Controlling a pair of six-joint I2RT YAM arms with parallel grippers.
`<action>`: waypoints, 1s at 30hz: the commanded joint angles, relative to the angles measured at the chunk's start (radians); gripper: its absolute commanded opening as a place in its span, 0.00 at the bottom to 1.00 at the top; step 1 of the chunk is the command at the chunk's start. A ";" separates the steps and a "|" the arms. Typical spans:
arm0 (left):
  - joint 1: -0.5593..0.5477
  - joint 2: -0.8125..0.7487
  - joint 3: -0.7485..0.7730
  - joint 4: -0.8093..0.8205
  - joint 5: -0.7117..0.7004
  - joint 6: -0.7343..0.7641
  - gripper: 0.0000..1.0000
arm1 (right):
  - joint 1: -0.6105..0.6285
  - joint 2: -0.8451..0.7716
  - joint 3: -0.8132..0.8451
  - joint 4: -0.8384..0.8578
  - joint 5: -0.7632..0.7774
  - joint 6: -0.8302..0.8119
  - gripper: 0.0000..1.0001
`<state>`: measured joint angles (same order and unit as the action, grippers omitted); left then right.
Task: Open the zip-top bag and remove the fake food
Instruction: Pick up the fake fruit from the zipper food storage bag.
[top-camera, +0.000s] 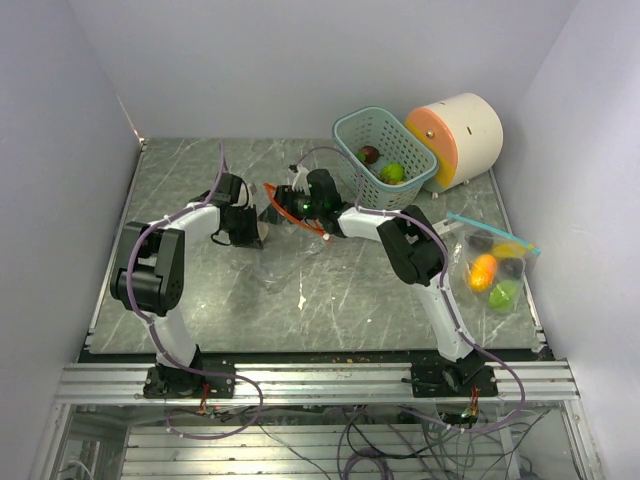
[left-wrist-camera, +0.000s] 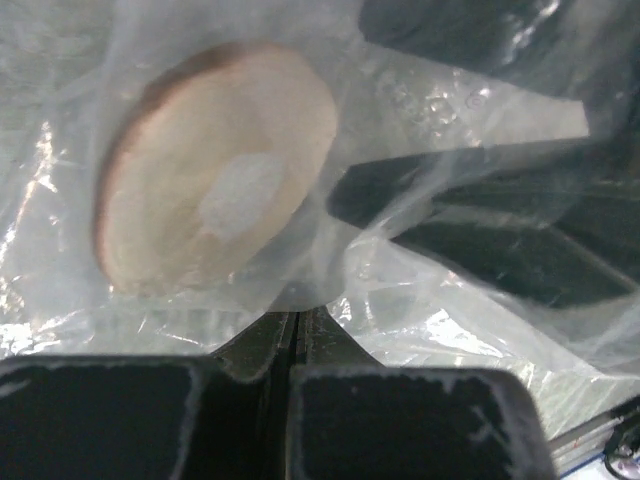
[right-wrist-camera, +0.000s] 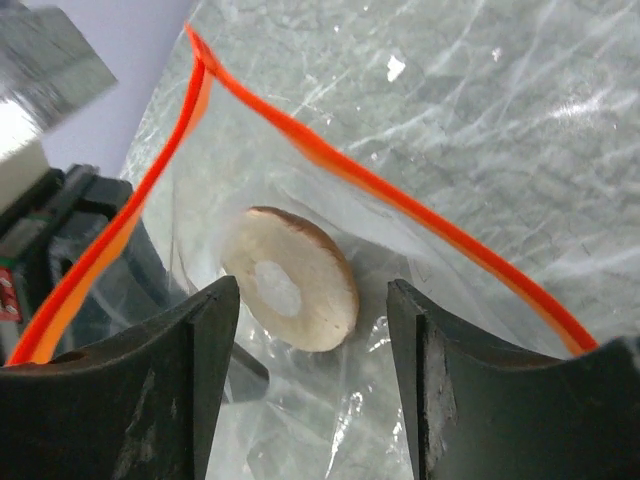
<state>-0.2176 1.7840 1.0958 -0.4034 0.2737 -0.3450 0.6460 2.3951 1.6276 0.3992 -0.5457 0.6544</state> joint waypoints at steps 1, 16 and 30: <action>0.000 0.037 -0.005 -0.008 0.121 0.036 0.07 | -0.004 0.031 0.043 0.039 -0.028 0.011 0.62; 0.000 0.081 0.004 -0.013 0.145 0.047 0.07 | 0.020 0.095 0.078 0.032 -0.067 0.027 0.49; 0.004 0.073 -0.020 0.029 0.179 0.034 0.07 | 0.027 0.033 -0.006 0.067 -0.092 0.039 0.00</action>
<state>-0.2176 1.8500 1.0904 -0.3992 0.4191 -0.3130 0.6682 2.4672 1.6539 0.4664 -0.6212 0.7013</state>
